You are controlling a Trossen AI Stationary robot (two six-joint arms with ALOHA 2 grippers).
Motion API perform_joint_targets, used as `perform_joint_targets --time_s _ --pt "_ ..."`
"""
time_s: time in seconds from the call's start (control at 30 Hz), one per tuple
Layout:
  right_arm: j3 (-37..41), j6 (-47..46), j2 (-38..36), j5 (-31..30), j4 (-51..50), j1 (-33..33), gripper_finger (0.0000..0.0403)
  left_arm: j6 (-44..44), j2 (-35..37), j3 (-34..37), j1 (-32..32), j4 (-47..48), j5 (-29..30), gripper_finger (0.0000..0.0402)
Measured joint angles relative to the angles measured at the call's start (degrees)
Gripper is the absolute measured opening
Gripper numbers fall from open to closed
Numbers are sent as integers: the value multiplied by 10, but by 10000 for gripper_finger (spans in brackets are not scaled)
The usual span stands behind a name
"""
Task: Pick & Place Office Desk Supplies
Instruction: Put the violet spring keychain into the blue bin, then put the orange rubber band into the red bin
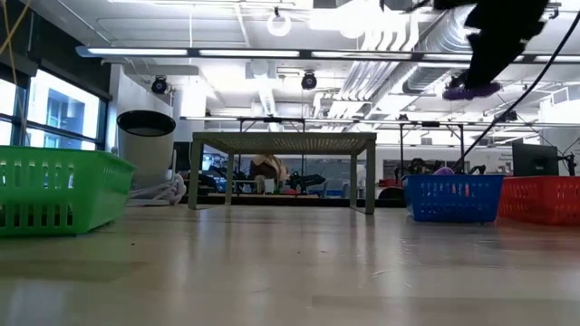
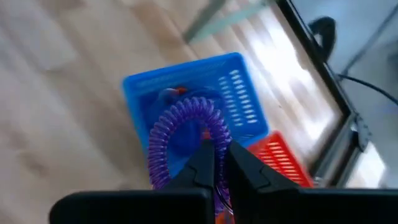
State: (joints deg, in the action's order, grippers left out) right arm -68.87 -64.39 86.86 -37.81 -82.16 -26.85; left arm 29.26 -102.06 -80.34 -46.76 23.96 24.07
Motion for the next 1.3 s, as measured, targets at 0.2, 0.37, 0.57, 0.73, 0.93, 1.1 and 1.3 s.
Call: perform_joint_targets --time_s 0.2,0.37,0.57,0.73,0.93,1.1,1.3 --pt "53 130 -1 18 105 105 8 8 0 0 18 -4 2 141" --pt "115 227 -1 77 213 184 8 27 0 0 17 -4 -3 141" --pt "149 267 0 176 298 241 32 33 0 0 3 -3 -6 141" --pt "152 267 0 197 306 258 96 33 0 0 4 5 -6 141" --pt "152 272 0 149 304 256 167 33 0 0 5 17 -5 141" --pt "144 286 -10 136 293 240 174 24 0 0 9 19 -2 141" --pt "123 239 -59 133 282 195 161 -2 0 0 5 28 17 136"
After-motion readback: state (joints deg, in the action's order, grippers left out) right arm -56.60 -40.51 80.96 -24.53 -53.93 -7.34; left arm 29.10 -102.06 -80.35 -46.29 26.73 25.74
